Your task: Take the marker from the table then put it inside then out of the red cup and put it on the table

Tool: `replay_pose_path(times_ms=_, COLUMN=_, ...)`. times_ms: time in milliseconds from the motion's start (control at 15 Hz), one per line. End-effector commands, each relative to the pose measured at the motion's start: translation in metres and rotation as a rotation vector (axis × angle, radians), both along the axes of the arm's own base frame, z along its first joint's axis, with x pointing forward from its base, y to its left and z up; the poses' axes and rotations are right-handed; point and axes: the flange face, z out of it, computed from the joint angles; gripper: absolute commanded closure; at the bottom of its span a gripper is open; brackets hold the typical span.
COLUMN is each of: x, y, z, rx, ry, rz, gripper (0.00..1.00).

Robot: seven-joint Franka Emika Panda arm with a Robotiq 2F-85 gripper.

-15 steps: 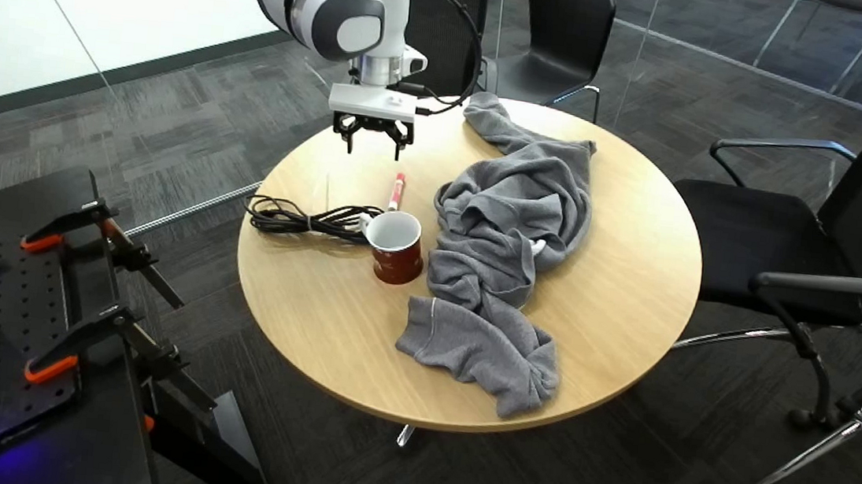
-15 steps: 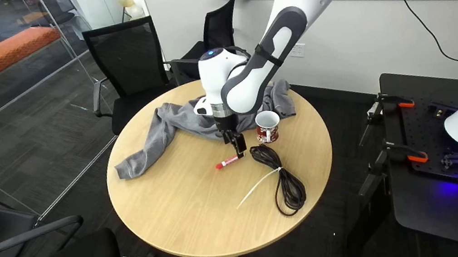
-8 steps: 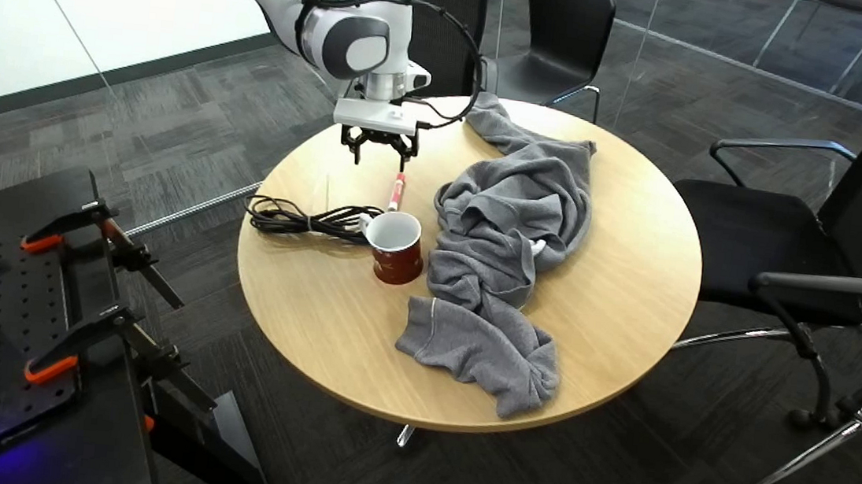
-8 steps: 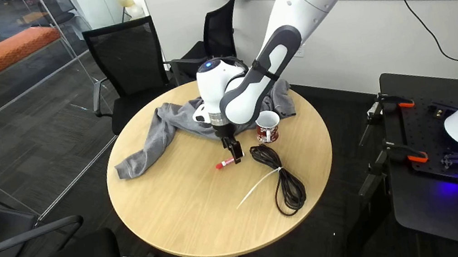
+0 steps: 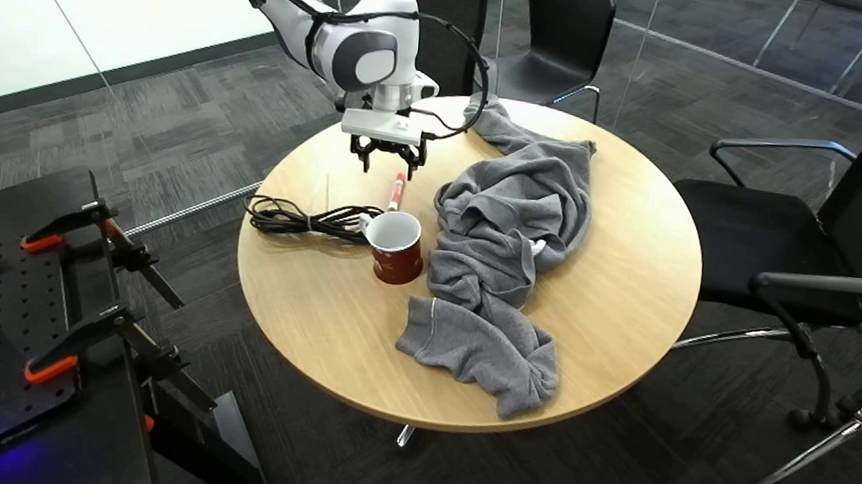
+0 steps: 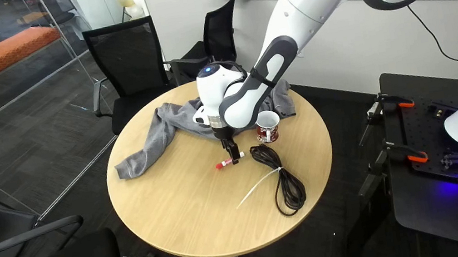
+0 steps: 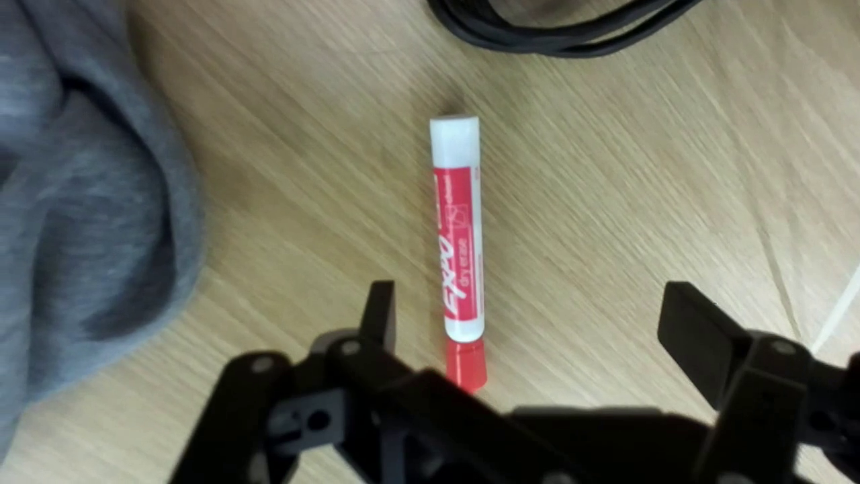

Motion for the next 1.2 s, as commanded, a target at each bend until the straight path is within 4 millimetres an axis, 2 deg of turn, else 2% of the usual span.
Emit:
replay_pose_path(times_ms=0, x=0.001, y=0.0, z=0.0, rx=0.0, ry=-0.001, rz=0.0, gripper=0.0)
replay_pose_path(times_ms=467, x=0.007, y=0.001, z=-0.003, rx=-0.03, ry=-0.05, rz=0.058, gripper=0.0)
replay_pose_path(times_ms=1133, x=0.013, y=-0.003, z=-0.025, rx=-0.01, ry=-0.058, rz=0.078, gripper=0.0)
